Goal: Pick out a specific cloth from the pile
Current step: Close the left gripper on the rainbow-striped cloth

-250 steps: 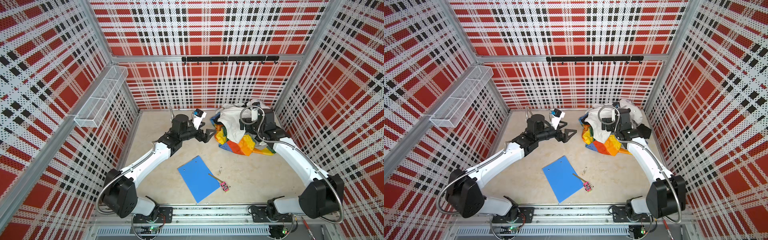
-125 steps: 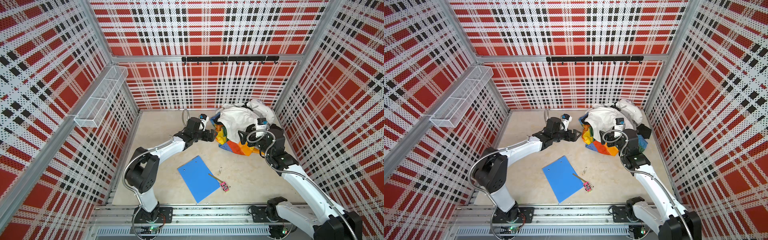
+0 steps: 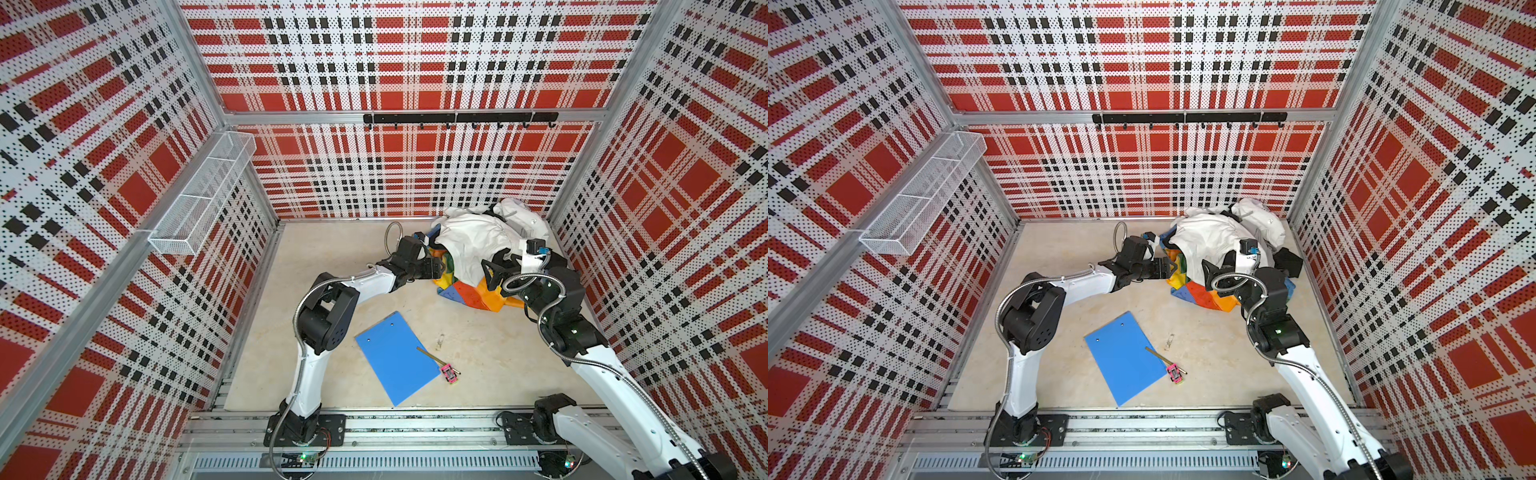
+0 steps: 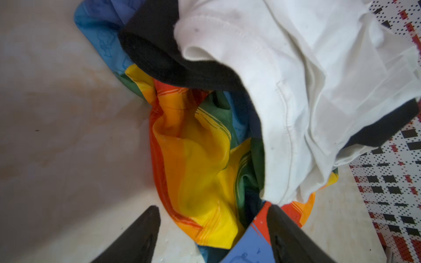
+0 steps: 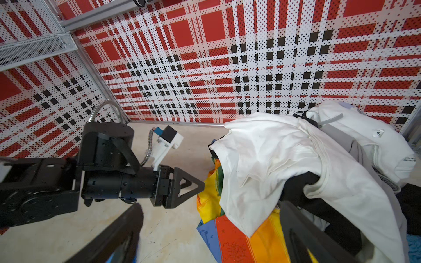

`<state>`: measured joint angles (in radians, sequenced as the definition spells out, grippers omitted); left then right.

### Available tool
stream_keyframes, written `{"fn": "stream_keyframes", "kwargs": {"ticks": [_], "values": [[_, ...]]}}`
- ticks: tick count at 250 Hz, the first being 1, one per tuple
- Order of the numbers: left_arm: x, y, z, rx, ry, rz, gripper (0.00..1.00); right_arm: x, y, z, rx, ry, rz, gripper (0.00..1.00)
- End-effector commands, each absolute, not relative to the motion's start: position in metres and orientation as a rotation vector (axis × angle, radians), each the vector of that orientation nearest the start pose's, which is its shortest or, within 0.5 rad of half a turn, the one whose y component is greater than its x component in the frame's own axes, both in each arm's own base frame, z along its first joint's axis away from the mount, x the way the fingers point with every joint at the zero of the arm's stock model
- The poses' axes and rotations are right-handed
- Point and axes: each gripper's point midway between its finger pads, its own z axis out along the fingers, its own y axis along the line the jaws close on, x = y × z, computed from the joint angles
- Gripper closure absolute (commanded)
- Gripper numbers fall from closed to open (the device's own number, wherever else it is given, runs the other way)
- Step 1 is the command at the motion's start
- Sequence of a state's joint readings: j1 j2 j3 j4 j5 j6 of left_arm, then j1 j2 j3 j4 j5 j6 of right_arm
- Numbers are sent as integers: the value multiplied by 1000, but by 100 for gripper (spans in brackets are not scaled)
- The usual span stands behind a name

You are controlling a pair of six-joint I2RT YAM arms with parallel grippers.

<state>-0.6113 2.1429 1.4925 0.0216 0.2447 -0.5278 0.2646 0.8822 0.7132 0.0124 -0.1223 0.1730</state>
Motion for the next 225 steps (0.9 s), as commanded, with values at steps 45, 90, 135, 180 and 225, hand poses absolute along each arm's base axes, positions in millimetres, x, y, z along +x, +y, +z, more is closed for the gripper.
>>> {"fn": "stream_keyframes", "kwargs": {"ticks": [45, 90, 135, 180, 225], "values": [[468, -385, 63, 158, 2379, -836, 28, 328, 110, 306, -159, 1692, 433, 0], [472, -383, 51, 141, 2403, -794, 39, 329, 110, 304, -157, 1696, 431, 0], [475, -385, 42, 146, 2420, -751, 59, 329, 109, 303, -153, 1697, 426, 0], [478, -391, 50, 179, 2389, -759, 93, 328, 108, 303, -148, 1696, 424, 0], [479, -390, 85, 211, 2311, -742, 100, 329, 108, 302, -146, 1699, 423, 0]]}}
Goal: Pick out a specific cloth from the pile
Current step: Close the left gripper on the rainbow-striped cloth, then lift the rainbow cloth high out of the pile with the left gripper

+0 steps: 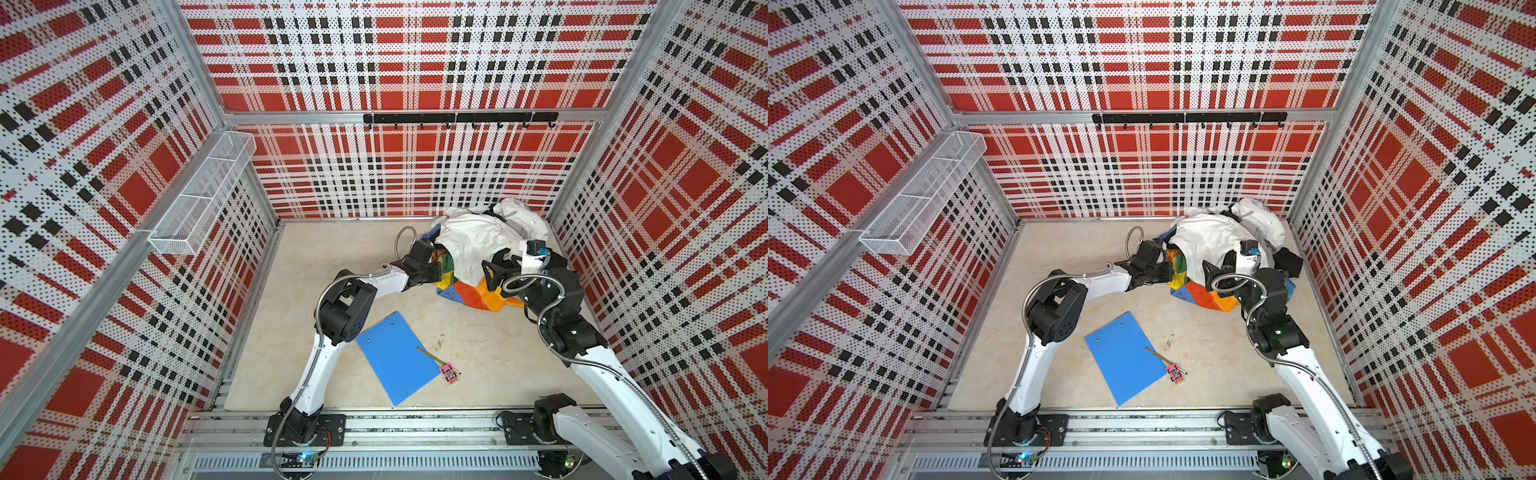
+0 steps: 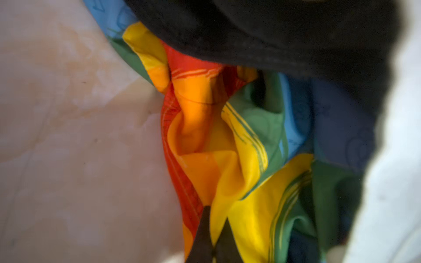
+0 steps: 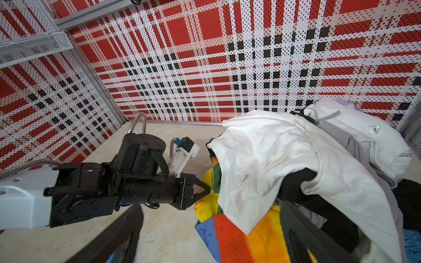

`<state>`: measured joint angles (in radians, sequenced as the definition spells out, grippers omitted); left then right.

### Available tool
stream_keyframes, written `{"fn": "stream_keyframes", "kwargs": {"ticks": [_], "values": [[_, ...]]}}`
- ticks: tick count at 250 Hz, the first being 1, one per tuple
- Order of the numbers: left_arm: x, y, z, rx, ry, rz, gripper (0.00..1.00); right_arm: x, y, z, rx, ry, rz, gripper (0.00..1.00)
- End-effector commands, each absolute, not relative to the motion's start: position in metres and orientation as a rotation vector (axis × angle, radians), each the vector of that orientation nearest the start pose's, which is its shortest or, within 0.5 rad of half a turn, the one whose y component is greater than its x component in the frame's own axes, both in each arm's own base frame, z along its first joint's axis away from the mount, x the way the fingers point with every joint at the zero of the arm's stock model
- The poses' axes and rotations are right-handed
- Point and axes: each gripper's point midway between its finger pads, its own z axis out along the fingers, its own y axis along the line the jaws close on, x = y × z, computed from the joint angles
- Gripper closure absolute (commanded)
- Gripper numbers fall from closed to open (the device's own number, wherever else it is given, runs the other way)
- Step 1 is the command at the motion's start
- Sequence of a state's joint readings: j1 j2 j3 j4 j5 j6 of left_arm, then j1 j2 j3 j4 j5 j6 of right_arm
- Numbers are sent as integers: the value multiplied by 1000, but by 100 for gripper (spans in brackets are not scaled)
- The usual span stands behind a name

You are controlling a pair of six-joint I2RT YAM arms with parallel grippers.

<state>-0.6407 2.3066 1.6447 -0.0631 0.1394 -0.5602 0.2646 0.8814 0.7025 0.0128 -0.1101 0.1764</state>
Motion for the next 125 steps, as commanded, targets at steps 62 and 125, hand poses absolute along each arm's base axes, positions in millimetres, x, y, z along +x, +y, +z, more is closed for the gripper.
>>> {"fn": "stream_keyframes", "kwargs": {"ticks": [62, 125], "values": [[472, -372, 173, 262, 2157, -700, 100, 331, 105, 299, -127, 1703, 410, 0], [467, -371, 274, 337, 1989, -735, 100, 331, 98, 300, -93, 1691, 381, 0]]}}
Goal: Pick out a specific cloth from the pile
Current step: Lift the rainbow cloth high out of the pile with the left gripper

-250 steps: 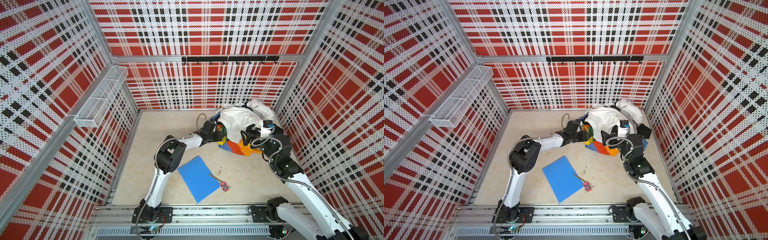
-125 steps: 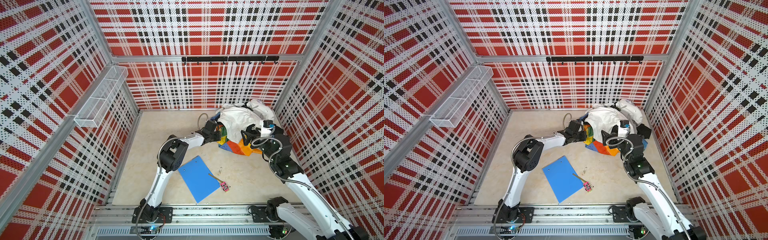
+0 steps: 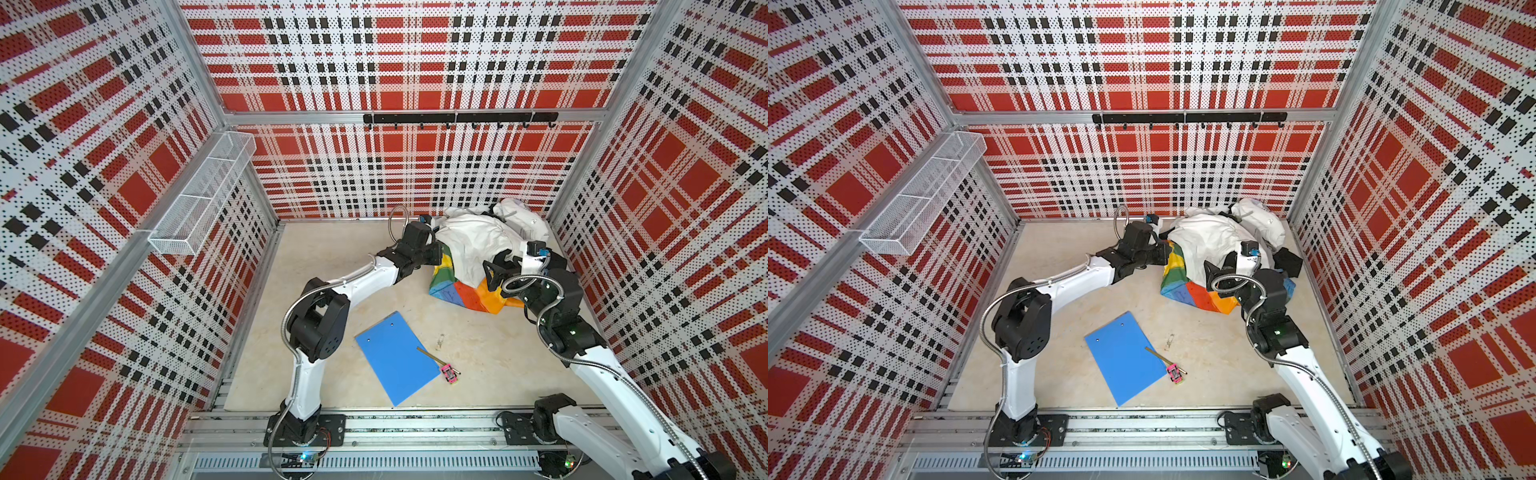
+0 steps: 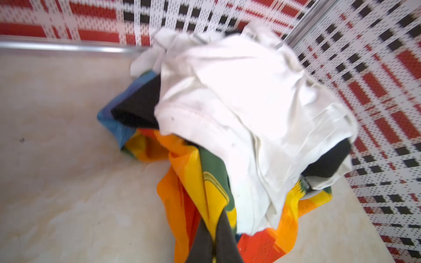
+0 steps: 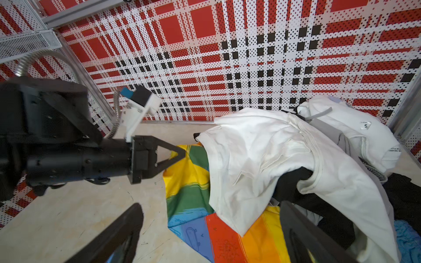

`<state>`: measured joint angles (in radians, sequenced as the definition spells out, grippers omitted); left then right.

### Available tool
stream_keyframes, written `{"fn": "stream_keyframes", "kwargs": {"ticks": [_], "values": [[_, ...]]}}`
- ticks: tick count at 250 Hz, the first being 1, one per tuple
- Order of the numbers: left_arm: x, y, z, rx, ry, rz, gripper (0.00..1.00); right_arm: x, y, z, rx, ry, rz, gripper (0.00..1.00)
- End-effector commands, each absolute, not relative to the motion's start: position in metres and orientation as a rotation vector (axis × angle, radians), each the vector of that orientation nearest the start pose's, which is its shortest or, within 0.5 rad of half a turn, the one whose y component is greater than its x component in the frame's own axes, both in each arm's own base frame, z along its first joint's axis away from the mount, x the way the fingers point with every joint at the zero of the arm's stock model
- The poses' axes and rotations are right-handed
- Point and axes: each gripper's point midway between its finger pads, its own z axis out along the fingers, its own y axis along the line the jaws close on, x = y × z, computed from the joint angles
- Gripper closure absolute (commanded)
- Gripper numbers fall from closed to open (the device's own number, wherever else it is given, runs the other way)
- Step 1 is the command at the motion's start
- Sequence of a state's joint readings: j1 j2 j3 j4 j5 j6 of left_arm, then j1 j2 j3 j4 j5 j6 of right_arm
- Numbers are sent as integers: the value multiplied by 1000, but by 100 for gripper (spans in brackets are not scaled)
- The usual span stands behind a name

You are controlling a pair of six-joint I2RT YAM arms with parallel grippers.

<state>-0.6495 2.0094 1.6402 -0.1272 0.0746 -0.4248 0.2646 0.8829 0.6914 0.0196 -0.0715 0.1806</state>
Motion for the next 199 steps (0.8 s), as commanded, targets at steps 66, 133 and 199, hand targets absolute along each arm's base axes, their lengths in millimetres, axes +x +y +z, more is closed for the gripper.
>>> {"fn": "stream_keyframes", "kwargs": {"ticks": [66, 133, 199], "values": [[467, -374, 379, 358, 1774, -776, 100, 321, 98, 313, -105, 1629, 401, 0], [485, -379, 467, 358, 1556, -776, 100, 316, 98, 317, -109, 1608, 407, 0], [475, -368, 549, 319, 1275, -804, 100, 312, 98, 319, -112, 1586, 416, 0]]}}
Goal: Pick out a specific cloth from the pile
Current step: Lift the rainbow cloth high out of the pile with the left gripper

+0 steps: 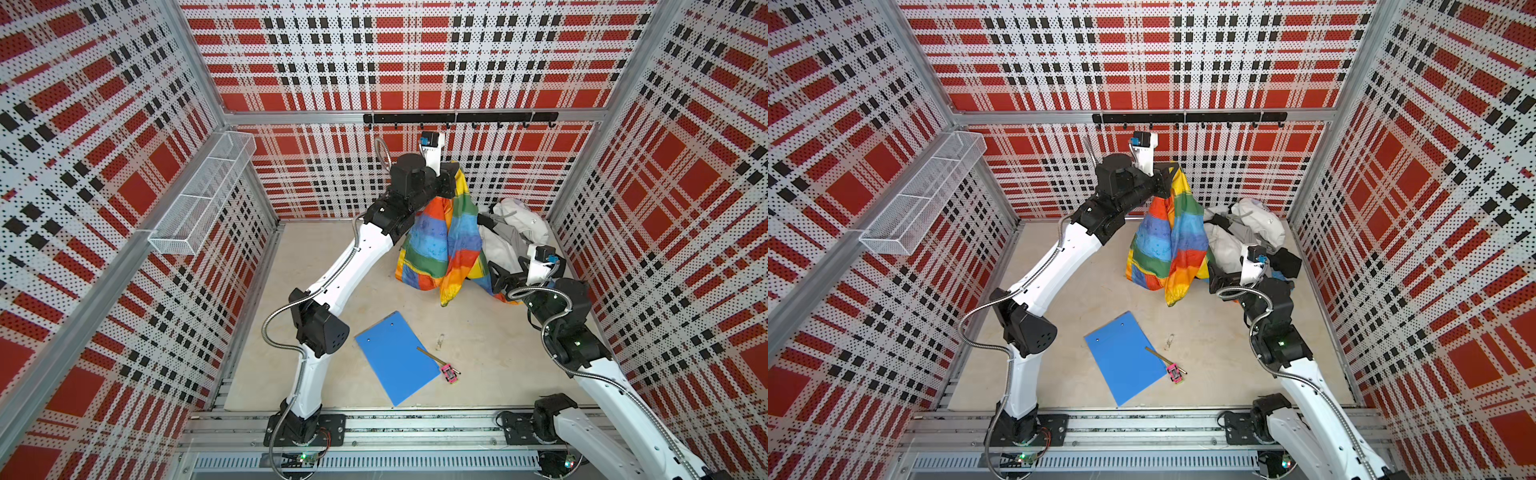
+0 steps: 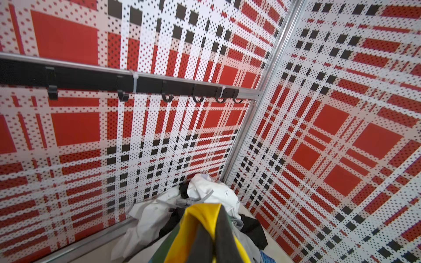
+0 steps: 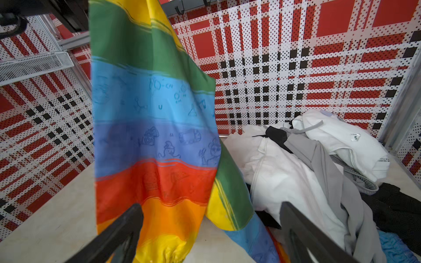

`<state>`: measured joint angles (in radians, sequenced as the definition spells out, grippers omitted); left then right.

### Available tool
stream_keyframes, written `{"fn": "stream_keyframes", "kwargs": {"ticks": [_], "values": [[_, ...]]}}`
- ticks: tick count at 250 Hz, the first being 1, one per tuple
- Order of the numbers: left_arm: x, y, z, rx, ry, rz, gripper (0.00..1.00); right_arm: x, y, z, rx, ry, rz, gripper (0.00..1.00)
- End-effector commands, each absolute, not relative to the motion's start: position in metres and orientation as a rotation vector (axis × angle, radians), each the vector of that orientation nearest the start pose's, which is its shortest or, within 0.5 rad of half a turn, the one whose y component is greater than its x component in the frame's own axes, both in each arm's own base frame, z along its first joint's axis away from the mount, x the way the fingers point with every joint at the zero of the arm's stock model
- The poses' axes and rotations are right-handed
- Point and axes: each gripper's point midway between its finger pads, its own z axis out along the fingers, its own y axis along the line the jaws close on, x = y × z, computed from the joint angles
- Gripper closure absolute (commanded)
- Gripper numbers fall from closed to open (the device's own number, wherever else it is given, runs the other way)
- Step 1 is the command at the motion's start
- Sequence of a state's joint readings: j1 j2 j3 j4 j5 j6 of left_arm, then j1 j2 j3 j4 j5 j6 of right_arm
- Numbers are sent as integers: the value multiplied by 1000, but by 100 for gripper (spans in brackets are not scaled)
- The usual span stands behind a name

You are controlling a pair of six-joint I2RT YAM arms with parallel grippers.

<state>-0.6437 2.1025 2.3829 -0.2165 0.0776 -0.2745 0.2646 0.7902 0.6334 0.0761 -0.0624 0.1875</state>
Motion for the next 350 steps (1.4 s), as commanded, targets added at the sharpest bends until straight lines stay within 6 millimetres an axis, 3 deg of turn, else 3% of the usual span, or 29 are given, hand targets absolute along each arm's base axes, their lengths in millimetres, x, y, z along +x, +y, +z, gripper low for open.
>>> {"fn": "stream_keyframes", "kwargs": {"ticks": [1, 89, 140, 220, 350], "values": [[475, -367, 550, 317, 1271, -803, 100, 313, 98, 319, -113, 1587, 416, 0], [430, -318, 659, 206, 910, -859, 100, 309, 94, 320, -97, 1567, 408, 0], [402, -288, 699, 146, 731, -910, 100, 308, 91, 320, -85, 1559, 400, 0], [372, -249, 735, 105, 538, -1015, 100, 306, 92, 318, -84, 1550, 414, 0], [343, -205, 763, 105, 414, -1002, 100, 309, 96, 312, -87, 1560, 432, 0]]}}
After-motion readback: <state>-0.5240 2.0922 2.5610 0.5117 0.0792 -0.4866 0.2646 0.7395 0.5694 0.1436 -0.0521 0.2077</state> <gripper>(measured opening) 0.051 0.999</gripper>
